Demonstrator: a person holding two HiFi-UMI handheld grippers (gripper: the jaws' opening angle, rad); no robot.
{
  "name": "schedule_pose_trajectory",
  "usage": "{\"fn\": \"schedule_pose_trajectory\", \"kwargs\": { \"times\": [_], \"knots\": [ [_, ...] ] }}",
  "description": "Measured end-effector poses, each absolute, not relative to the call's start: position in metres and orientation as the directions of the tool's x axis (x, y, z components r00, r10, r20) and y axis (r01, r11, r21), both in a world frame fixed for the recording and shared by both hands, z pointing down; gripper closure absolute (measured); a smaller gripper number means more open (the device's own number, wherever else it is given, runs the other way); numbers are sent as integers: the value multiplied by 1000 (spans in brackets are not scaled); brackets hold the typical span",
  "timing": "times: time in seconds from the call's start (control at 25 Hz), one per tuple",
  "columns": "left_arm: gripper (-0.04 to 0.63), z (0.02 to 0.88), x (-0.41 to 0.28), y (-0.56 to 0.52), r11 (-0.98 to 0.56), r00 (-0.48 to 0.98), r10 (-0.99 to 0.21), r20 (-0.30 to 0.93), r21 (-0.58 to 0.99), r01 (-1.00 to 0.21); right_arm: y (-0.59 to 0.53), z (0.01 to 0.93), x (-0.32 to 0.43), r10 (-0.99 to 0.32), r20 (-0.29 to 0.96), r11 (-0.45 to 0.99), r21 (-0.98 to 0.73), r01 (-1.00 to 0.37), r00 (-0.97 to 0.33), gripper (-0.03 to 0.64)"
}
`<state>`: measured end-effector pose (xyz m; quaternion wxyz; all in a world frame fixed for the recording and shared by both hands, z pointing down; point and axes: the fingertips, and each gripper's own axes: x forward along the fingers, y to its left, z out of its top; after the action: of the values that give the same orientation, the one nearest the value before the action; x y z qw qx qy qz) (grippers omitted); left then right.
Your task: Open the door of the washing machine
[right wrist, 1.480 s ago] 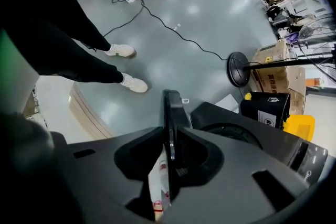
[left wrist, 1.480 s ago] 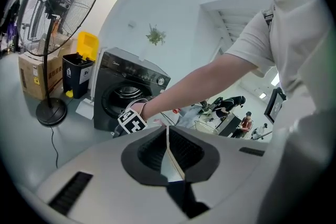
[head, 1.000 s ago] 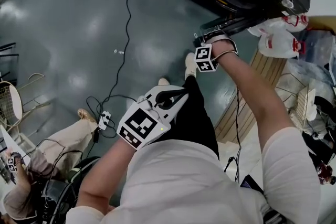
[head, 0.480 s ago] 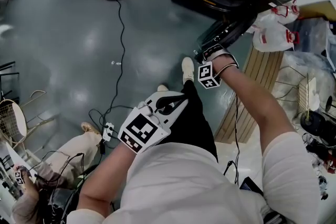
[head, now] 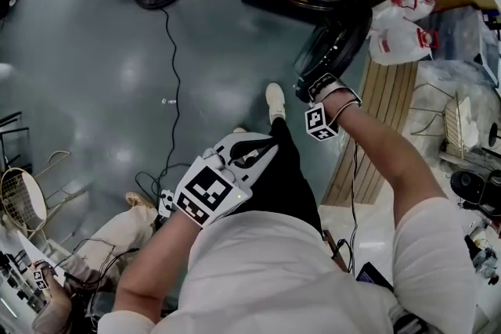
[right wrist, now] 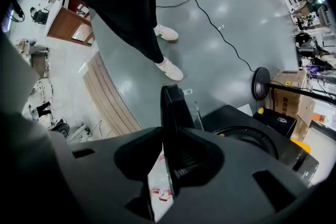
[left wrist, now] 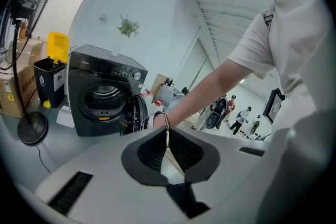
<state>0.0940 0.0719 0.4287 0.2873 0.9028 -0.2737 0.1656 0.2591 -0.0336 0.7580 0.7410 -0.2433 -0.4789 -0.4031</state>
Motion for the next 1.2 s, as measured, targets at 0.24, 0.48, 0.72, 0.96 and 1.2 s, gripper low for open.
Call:
{"fn": "schedule_pose_trajectory", "kwargs": {
  "times": [0.24,0.48,0.72,0.96,1.2],
  "knots": [
    [572,430,104,70,-707,811,-362,459,433,-560,-26,758,287,-374,899,533,9,846,226,517],
    [572,429,113,63,-720,819,-345,459,430,-545,-18,759,321,-383,892,503,-16,864,239,515],
    [572,432,118,61,-730,826,-324,461,433,-528,-12,760,350,-387,887,483,-39,875,253,512],
    [572,433,123,57,-739,833,-302,463,439,-512,-9,759,368,-376,890,470,-58,881,259,511],
    [572,434,127,56,-747,839,-286,462,440,-497,-6,759,378,-372,887,477,-69,876,273,511]
  ]
}}
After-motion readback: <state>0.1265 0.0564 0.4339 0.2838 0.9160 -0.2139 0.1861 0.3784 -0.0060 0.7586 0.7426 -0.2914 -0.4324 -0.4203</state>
